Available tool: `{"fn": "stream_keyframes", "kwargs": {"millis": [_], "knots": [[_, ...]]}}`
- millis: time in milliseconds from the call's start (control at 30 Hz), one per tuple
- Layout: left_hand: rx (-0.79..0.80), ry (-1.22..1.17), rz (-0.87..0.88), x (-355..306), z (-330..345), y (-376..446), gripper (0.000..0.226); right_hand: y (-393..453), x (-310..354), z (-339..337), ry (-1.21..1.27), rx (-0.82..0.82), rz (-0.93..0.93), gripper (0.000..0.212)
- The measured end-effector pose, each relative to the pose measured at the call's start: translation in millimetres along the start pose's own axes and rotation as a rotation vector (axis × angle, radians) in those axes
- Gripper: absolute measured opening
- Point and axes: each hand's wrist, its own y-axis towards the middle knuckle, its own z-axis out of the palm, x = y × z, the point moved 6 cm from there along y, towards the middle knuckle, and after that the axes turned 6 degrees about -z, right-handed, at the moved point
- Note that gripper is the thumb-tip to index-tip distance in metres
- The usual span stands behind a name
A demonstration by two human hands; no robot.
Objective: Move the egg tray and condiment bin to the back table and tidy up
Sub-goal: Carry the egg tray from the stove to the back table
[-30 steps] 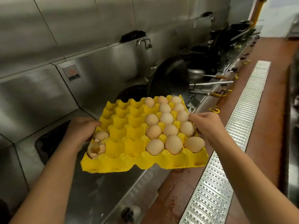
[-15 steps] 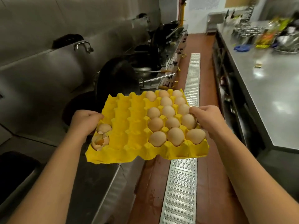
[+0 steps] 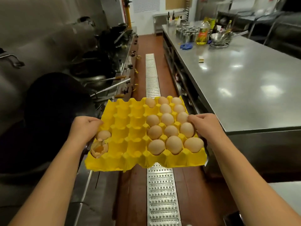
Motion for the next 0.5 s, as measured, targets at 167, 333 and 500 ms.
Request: {"fn": "stream_keyframes", "kwargs": {"millis": [167, 333, 500], "knots": [[0.056, 0.004, 0.038, -44.7, 52.6, 25.8, 0.01, 52.1, -10.3, -36.4, -0.003, -0.041, 0.003, 0.028], [0.088, -0.017, 0.051, -75.1, 83.8, 43.1, 0.015, 100.4, -9.1, -51.5, -0.013, -0.046, -0.001, 0.025], [0.066, 0.021, 0.042, -94.1, 102.0, 75.4, 0.013, 145.5, -11.1, -44.2, -0.006, -0.015, 0.019, 0.021]]}}
